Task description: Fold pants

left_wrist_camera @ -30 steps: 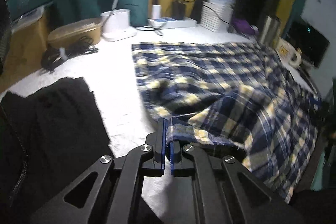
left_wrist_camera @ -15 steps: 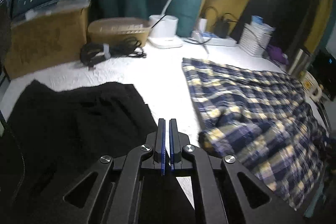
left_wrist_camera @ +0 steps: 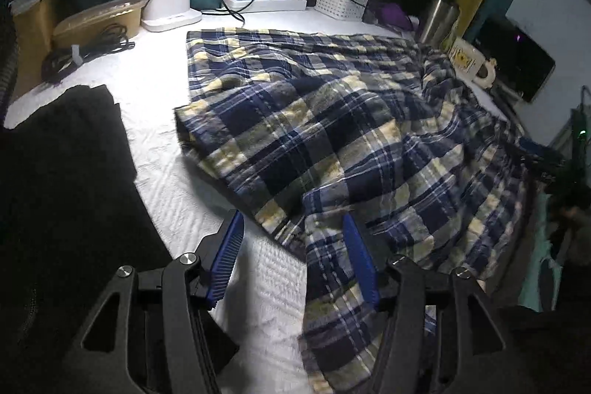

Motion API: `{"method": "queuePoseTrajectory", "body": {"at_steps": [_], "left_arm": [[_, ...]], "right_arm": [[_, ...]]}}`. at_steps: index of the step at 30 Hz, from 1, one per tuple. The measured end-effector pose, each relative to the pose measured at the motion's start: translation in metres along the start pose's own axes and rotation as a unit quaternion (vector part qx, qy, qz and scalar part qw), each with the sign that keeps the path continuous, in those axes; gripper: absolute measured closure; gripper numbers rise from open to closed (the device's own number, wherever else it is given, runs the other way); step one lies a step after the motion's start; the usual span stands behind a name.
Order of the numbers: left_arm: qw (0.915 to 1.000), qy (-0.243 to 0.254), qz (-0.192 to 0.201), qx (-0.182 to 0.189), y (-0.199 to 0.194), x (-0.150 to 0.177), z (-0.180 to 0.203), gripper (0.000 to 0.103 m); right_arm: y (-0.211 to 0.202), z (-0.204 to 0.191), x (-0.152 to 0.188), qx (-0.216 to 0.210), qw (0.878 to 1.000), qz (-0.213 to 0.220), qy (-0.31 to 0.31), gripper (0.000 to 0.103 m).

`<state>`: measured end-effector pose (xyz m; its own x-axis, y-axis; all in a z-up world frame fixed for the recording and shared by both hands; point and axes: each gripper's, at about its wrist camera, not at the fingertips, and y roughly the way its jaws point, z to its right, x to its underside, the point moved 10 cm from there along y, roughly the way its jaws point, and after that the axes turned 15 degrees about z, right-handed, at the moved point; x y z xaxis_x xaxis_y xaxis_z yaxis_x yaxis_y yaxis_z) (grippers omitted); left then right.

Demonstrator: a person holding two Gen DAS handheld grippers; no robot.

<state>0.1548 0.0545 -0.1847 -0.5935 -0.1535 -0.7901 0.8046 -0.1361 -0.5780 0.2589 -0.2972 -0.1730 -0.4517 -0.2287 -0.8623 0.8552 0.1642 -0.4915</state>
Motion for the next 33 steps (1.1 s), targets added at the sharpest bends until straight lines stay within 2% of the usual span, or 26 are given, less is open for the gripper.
{"method": "queuePoseTrajectory", "body": {"at_steps": [6, 9, 12, 17, 20, 24, 26, 28, 29, 31, 33], "left_arm": [[0.9999, -0.011, 0.007, -0.006, 0.009, -0.005, -0.004, 0.048], [0.9993, -0.036, 0.008, -0.002, 0.01, -0.008, -0.01, 0.05], [0.9974, -0.07, 0.018, 0.004, 0.007, -0.01, -0.013, 0.057], [0.9933, -0.109, 0.038, 0.008, -0.006, -0.017, -0.014, 0.057], [0.9917, -0.115, 0.057, 0.001, -0.014, -0.025, -0.016, 0.057], [0.9944, -0.1, 0.029, -0.016, 0.002, -0.015, -0.02, 0.057], [0.9953, -0.093, 0.022, -0.015, 0.008, -0.01, -0.017, 0.066], [0.9968, -0.073, 0.021, -0.027, 0.011, -0.007, -0.015, 0.092], [0.9974, -0.062, 0.019, -0.034, 0.012, -0.007, -0.015, 0.1], [0.9978, -0.049, 0.019, -0.041, 0.011, -0.008, -0.018, 0.102], [0.9972, -0.029, 0.028, -0.064, 0.005, -0.013, -0.029, 0.102]], "right_arm": [[-0.005, 0.002, 0.005, -0.002, 1.0, 0.003, 0.01, 0.022], [-0.004, 0.005, 0.004, -0.002, 1.0, 0.005, 0.014, 0.022], [-0.002, 0.007, 0.002, -0.002, 1.0, 0.008, 0.017, 0.022], [0.005, 0.01, 0.001, -0.004, 1.0, 0.006, 0.021, 0.022], [0.008, 0.011, 0.002, -0.006, 1.0, 0.003, 0.023, 0.022], [0.013, 0.011, 0.004, -0.01, 1.0, 0.001, 0.025, 0.022], [0.015, 0.011, 0.006, -0.011, 1.0, 0.0, 0.026, 0.022], [0.015, 0.011, 0.008, -0.012, 1.0, -0.002, 0.026, 0.022], [0.016, 0.011, 0.009, -0.011, 1.0, -0.003, 0.026, 0.022], [0.017, 0.013, 0.01, -0.01, 1.0, -0.004, 0.025, 0.022], [0.017, 0.013, 0.012, -0.01, 1.0, -0.005, 0.023, 0.022]]}}
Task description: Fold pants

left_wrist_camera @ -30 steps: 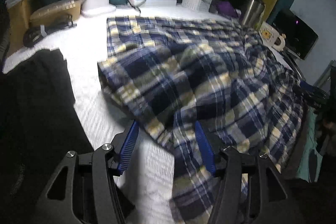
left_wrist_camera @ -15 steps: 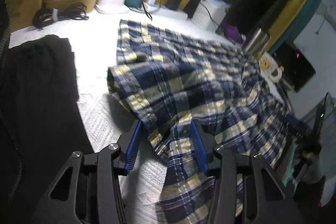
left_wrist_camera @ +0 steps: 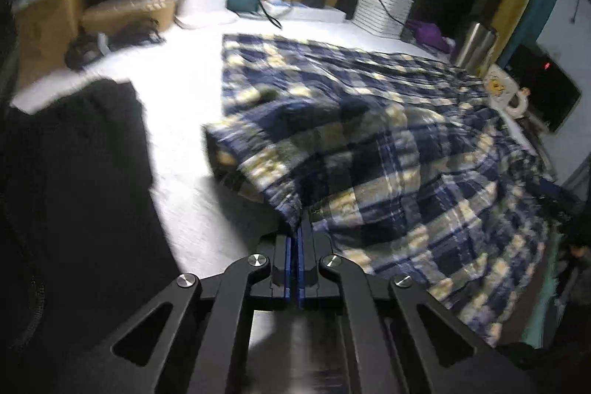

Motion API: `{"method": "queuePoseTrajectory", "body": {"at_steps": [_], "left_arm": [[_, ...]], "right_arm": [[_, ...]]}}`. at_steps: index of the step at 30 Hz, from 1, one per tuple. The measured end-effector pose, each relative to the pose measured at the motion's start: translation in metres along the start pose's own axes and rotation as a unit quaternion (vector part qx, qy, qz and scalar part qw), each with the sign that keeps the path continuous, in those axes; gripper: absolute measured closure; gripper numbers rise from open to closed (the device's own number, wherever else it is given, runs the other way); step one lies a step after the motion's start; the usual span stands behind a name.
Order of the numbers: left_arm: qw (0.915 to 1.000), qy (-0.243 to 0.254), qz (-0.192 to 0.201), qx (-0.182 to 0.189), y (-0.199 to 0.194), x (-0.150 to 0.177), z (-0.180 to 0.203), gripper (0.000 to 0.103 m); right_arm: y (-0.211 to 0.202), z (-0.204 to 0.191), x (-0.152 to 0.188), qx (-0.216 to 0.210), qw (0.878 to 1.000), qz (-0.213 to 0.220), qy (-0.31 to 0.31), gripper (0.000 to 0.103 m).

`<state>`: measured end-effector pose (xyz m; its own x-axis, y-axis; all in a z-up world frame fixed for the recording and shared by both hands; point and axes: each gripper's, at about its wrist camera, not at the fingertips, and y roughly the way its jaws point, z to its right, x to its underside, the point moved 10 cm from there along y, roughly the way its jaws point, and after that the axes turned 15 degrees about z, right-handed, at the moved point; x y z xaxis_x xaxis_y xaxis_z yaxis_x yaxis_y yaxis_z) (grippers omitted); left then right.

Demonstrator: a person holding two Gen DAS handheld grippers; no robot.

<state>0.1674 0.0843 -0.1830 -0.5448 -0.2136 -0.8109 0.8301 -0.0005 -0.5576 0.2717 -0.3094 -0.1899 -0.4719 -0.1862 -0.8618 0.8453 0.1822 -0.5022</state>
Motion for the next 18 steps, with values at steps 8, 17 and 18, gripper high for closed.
{"method": "queuePoseTrajectory", "body": {"at_steps": [8, 17, 18], "left_arm": [[0.9997, 0.009, -0.002, -0.024, -0.006, -0.014, -0.03, 0.097], [0.9994, 0.014, 0.027, -0.019, -0.054, -0.015, -0.014, 0.062], [0.9993, 0.018, 0.028, -0.016, -0.06, -0.014, -0.01, 0.062]], "right_arm": [[-0.004, 0.002, 0.004, 0.007, 1.0, 0.001, -0.001, 0.022], [-0.046, 0.016, -0.006, 0.031, 0.999, 0.035, -0.009, 0.02], [-0.051, 0.018, -0.005, 0.034, 0.999, 0.037, -0.011, 0.016]]}}
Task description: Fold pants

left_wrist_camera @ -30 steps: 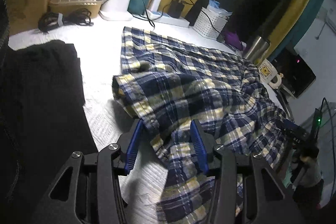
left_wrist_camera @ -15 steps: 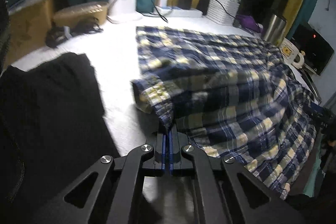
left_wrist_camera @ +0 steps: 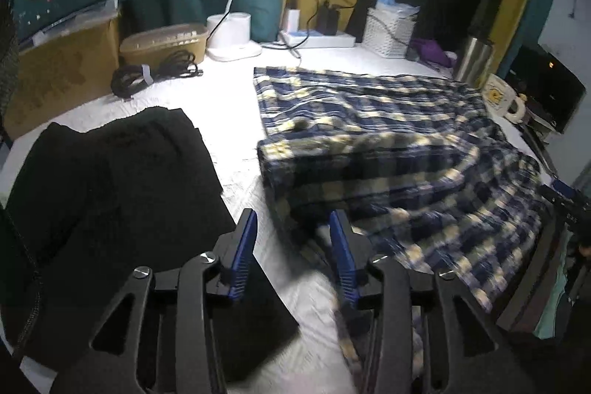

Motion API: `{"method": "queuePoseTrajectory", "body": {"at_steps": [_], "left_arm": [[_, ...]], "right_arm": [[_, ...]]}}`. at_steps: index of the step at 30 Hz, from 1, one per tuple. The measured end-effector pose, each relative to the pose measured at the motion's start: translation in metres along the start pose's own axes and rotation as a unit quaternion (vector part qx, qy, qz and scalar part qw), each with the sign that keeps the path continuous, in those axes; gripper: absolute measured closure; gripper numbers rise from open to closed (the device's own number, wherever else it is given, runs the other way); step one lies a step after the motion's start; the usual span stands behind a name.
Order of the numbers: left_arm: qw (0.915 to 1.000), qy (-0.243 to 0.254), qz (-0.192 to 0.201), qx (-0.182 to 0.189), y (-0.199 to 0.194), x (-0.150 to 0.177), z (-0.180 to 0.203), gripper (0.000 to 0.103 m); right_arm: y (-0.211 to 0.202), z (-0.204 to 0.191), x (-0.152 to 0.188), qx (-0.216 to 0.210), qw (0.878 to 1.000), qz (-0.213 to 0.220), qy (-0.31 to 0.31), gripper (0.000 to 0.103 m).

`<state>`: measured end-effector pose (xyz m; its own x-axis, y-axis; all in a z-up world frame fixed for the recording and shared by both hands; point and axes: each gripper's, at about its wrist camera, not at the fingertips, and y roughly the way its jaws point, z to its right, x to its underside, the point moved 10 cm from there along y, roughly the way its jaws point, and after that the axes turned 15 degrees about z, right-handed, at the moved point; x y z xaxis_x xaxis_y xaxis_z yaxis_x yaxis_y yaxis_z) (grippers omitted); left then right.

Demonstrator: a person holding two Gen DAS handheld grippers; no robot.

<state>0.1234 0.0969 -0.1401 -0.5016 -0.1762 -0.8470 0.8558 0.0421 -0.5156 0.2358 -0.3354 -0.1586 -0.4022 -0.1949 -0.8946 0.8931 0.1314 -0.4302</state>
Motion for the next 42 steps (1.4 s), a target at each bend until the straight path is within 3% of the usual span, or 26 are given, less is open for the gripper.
{"method": "queuePoseTrajectory", "body": {"at_steps": [10, 19, 20, 22, 27, 31, 42], "left_arm": [[0.9979, 0.027, -0.026, 0.053, -0.01, 0.029, 0.054, 0.062], [0.9951, 0.045, -0.04, 0.079, -0.004, 0.042, 0.079, 0.061], [0.9948, 0.048, -0.04, 0.081, -0.004, 0.043, 0.081, 0.06], [0.9944, 0.051, -0.038, 0.085, -0.005, 0.044, 0.084, 0.044], [0.9917, 0.065, -0.034, 0.105, -0.01, 0.049, 0.095, 0.04], [0.9898, 0.075, -0.038, 0.115, -0.011, 0.057, 0.103, 0.027], [0.9767, 0.134, -0.044, 0.161, -0.023, 0.078, 0.138, 0.022]], "right_arm": [[-0.028, 0.012, 0.032, 0.018, 0.999, -0.009, -0.029, 0.013], [-0.021, -0.047, 0.054, -0.032, 0.995, -0.024, -0.093, 0.013], [-0.022, -0.052, 0.052, -0.037, 0.995, -0.022, -0.095, 0.013], [-0.023, -0.06, 0.047, -0.044, 0.994, -0.018, -0.1, 0.013], [-0.023, -0.071, 0.032, -0.053, 0.993, -0.006, -0.106, 0.013], [-0.017, -0.074, 0.018, -0.057, 0.993, 0.0, -0.104, 0.013], [0.019, -0.085, -0.002, -0.078, 0.994, -0.01, -0.081, 0.013]]}}
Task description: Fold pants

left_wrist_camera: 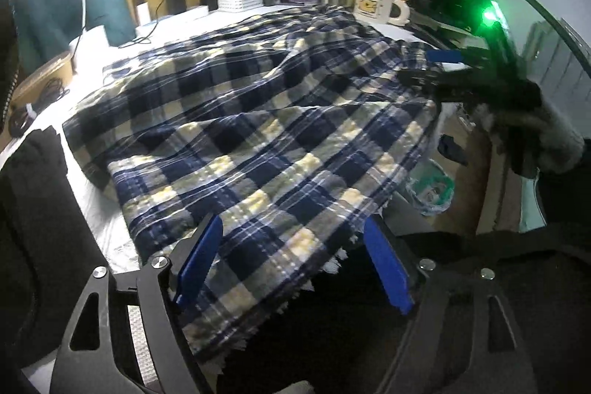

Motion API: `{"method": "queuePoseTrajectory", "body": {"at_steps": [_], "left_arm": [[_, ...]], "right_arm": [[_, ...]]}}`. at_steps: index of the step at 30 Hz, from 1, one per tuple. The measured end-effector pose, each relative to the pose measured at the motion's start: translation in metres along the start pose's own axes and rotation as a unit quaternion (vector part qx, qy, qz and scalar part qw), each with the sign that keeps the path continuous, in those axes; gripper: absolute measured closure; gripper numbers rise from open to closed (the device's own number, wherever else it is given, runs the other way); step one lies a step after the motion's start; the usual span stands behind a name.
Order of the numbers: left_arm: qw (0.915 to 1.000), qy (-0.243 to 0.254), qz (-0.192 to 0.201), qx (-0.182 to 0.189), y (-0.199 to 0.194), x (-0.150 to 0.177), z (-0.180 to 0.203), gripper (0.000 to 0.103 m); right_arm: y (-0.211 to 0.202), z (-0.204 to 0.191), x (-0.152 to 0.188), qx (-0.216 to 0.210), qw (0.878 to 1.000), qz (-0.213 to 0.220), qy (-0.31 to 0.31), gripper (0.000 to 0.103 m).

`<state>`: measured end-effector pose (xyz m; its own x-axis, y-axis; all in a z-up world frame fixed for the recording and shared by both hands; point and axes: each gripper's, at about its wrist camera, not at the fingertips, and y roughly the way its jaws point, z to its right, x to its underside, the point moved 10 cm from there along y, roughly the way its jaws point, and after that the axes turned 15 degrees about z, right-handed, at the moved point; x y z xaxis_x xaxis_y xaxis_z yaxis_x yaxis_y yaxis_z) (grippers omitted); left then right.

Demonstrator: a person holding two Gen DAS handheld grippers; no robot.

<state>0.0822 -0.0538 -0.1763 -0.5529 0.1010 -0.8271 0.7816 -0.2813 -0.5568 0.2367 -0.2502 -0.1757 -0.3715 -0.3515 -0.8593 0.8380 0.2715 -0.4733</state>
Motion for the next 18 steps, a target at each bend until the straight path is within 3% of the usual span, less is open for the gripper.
{"method": "queuePoseTrajectory", "body": {"at_steps": [4, 10, 14, 18], "left_arm": [[0.9994, 0.032, -0.013, -0.007, 0.005, 0.006, 0.004, 0.019], [0.995, 0.08, -0.039, -0.045, 0.012, 0.022, 0.001, 0.019], [0.9962, 0.063, -0.029, -0.052, 0.009, 0.018, -0.01, 0.02], [0.9979, 0.026, -0.022, -0.056, 0.008, 0.016, -0.022, 0.035]], "right_arm": [[0.002, 0.003, -0.003, 0.004, 1.0, 0.0, 0.007, 0.013], [-0.017, 0.016, 0.003, 0.021, 1.0, 0.003, 0.007, 0.013], [-0.031, 0.032, 0.019, 0.037, 0.999, -0.003, 0.016, 0.013], [-0.039, 0.045, 0.034, 0.052, 0.998, -0.01, 0.021, 0.013]]}}
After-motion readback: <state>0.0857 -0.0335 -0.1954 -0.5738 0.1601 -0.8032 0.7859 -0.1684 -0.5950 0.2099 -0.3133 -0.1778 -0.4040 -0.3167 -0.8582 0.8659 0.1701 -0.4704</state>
